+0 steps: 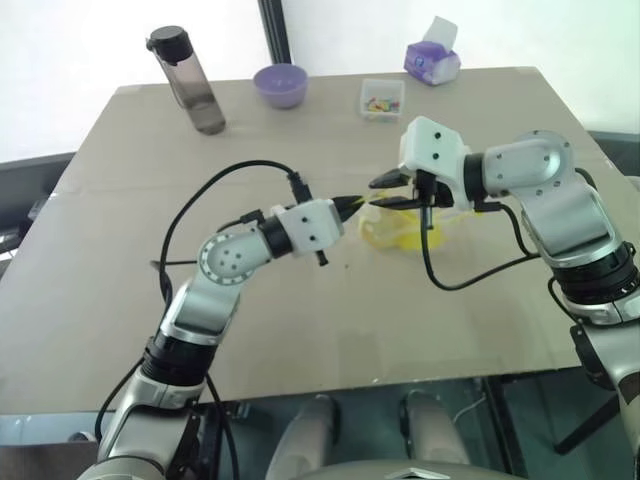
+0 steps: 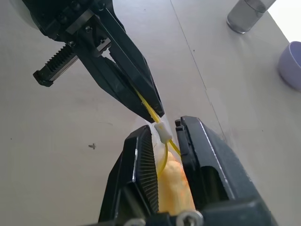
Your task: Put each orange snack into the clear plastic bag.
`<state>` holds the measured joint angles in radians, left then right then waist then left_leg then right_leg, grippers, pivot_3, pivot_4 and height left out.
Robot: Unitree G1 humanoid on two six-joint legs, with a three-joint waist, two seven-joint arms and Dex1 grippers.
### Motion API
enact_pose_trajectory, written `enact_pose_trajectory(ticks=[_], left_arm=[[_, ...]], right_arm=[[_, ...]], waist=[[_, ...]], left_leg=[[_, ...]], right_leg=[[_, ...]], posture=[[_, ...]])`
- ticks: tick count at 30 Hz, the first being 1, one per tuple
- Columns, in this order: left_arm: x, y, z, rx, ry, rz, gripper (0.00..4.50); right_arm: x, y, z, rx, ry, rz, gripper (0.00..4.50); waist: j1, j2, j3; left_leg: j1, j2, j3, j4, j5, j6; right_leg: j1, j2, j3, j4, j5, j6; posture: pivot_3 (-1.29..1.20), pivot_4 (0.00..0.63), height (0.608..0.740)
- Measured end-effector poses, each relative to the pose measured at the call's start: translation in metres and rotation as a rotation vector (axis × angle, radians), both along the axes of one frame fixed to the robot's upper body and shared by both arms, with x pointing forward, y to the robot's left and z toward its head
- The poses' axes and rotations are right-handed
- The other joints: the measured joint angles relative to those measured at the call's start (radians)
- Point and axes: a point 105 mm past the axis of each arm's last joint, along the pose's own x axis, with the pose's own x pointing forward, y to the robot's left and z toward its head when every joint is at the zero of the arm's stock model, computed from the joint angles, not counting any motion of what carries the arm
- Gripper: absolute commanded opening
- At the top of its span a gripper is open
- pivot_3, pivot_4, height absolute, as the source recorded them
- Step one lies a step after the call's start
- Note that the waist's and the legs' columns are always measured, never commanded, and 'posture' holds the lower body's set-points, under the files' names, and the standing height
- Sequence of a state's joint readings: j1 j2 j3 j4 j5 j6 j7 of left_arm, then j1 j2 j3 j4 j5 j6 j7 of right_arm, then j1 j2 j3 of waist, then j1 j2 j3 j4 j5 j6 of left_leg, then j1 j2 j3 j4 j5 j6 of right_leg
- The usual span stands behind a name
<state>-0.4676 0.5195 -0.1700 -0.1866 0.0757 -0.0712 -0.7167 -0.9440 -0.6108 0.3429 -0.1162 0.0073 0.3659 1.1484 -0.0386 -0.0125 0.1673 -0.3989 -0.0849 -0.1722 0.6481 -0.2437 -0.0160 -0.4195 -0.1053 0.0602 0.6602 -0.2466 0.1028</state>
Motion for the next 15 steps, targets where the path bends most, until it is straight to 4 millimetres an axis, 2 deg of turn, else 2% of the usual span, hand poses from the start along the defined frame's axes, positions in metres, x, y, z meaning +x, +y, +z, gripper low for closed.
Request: enact_pose_trajectory(ticks=[3, 7, 15], left_arm=[[0.0000, 0.0000, 0.0000, 0.000, 0.000, 0.000, 0.00], [-0.0001, 0.0000, 0.0001, 0.000, -0.001, 0.000, 0.00], [0.0000, 0.0000, 0.0001, 0.000, -0.001, -0.001, 0.00]], right_arm=[[0.0006, -0.0020, 0.0001, -0.006, -0.003, -0.007, 1.11], [0.0003, -0.0023, -0.0001, -0.008, 0.000, -0.004, 0.09], [-0.0004, -0.0031, -0.0013, -0.015, 0.006, -0.001, 0.09]], waist=[[0.000, 0.000, 0.000], [-0.001, 0.000, 0.000], [-0.001, 0.000, 0.000]], left_leg=[[0.000, 0.000, 0.000, 0.000, 0.000, 0.000], [0.000, 0.000, 0.000, 0.000, 0.000, 0.000], [0.000, 0.000, 0.000, 0.000, 0.000, 0.000]], right_leg=[[0.000, 0.000, 0.000, 0.000, 0.000, 0.000], [0.000, 0.000, 0.000, 0.000, 0.000, 0.000], [0.000, 0.000, 0.000, 0.000, 0.000, 0.000]], posture=[[0.00, 0.150, 0.740], [0.00, 0.150, 0.740], [0.00, 0.150, 0.740]])
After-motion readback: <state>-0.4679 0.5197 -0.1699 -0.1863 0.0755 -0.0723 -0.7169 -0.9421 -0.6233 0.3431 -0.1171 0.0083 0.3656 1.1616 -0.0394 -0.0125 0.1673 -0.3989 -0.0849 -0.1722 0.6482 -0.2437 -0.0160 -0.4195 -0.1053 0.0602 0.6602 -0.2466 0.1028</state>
